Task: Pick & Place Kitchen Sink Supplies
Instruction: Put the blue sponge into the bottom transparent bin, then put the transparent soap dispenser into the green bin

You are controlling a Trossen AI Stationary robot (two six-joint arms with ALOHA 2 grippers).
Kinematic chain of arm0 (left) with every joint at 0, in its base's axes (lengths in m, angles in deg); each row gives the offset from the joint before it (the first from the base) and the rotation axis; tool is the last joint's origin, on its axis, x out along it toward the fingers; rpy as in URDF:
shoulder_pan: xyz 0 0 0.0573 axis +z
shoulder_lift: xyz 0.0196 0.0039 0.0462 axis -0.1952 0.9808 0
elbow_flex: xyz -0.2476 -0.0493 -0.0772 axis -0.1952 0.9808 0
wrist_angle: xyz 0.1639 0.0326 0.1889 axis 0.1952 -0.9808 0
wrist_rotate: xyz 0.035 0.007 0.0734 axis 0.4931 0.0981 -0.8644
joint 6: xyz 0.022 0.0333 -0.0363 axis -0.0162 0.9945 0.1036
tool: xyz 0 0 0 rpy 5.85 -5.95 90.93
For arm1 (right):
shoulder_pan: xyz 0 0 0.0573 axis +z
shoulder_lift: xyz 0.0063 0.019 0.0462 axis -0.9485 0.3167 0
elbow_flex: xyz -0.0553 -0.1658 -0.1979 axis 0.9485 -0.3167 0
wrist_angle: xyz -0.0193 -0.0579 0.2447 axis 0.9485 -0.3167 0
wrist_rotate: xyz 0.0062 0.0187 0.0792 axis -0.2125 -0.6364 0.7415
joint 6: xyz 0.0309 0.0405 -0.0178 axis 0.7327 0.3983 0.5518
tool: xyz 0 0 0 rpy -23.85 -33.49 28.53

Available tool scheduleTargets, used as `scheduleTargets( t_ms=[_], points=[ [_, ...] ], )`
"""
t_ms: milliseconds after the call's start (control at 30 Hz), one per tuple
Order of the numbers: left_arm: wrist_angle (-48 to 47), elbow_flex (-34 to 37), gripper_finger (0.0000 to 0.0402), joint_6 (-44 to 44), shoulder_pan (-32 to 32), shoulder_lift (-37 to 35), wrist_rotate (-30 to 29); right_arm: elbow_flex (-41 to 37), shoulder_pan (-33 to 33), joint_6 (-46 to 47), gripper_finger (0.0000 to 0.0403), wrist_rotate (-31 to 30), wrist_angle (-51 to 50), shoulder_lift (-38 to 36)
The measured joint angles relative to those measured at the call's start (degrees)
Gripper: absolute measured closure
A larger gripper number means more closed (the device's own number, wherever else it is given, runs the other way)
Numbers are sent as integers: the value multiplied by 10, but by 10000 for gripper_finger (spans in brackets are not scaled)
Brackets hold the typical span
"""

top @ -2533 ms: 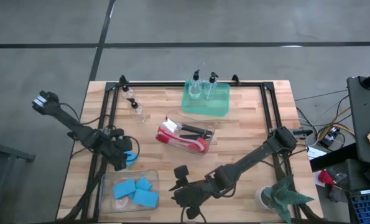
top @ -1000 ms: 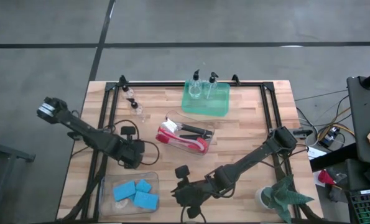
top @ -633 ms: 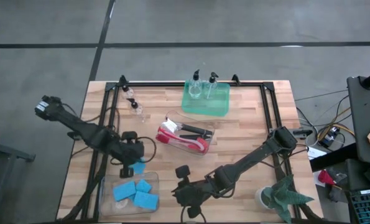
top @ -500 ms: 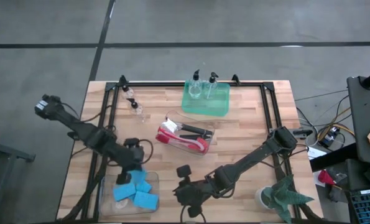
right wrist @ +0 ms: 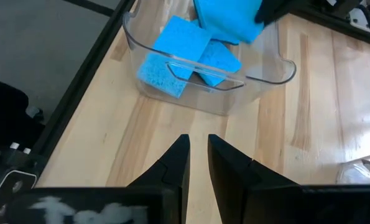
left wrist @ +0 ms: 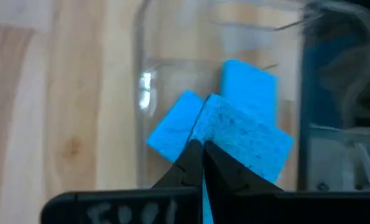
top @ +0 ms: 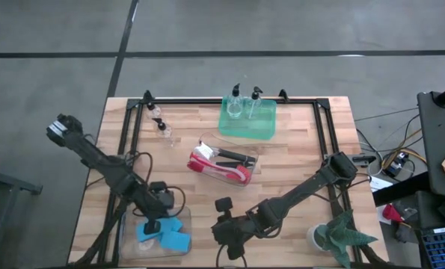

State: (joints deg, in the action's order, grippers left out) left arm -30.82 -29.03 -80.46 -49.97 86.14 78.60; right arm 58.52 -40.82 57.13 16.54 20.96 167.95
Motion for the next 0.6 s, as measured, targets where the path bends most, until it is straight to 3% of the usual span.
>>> scheduleTargets(
  t_ms=[133, 433, 600],
  points=[
    [1, 21, 368, -9, 4, -2, -6, 0, 0, 0, 351, 0, 1, 0],
    [13, 13, 259, 13, 5, -39, -23, 0, 0, 3, 351, 0, -7, 0],
    [10, 8, 234, 53, 5, -68, -90, 0, 5, 28, 351, -12, -28, -17]
  ],
)
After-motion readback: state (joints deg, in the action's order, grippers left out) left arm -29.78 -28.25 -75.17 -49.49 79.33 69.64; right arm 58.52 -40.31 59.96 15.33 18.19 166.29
